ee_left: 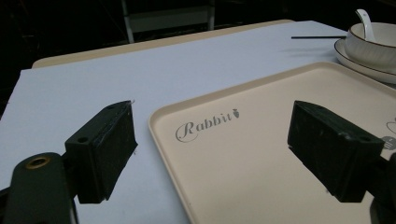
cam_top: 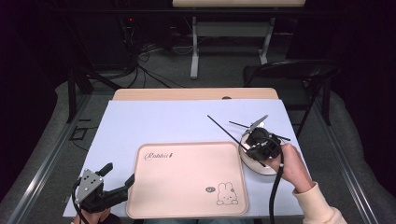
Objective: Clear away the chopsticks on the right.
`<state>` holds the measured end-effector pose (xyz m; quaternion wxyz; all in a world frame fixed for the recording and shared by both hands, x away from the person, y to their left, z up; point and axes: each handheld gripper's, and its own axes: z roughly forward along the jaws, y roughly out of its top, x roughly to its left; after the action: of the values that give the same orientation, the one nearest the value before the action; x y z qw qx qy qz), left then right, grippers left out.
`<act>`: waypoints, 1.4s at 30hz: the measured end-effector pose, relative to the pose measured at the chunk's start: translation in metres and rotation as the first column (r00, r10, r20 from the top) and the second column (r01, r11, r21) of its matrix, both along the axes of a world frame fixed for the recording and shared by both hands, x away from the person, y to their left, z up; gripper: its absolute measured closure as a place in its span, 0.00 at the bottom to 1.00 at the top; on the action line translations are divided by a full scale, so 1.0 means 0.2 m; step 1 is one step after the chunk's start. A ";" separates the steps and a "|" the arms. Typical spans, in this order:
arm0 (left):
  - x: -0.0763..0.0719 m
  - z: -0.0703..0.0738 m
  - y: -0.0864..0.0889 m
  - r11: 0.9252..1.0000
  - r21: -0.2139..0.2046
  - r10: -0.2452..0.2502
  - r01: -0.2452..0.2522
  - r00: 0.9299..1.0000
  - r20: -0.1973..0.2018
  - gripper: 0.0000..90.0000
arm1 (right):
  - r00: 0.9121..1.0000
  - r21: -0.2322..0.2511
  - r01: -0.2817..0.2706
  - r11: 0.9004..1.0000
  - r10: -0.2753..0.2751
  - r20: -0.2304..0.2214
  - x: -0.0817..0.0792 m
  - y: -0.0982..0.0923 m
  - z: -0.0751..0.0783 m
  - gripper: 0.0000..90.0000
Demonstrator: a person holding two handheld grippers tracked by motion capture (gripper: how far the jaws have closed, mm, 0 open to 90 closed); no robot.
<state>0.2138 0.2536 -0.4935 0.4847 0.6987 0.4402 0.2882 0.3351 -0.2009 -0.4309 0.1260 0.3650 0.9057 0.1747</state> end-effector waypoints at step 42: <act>0.00 0.00 0.01 1.000 -0.003 0.001 -0.001 1.000 0.005 0.17 | 0.981 -0.016 0.025 1.000 -0.027 -0.191 -0.08 0.24 -0.36 0.94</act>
<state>0.2129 0.2546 -0.4934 0.4867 0.6972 0.4397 0.2894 0.3200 -0.1537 -0.5031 0.0432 0.3911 0.9100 0.1309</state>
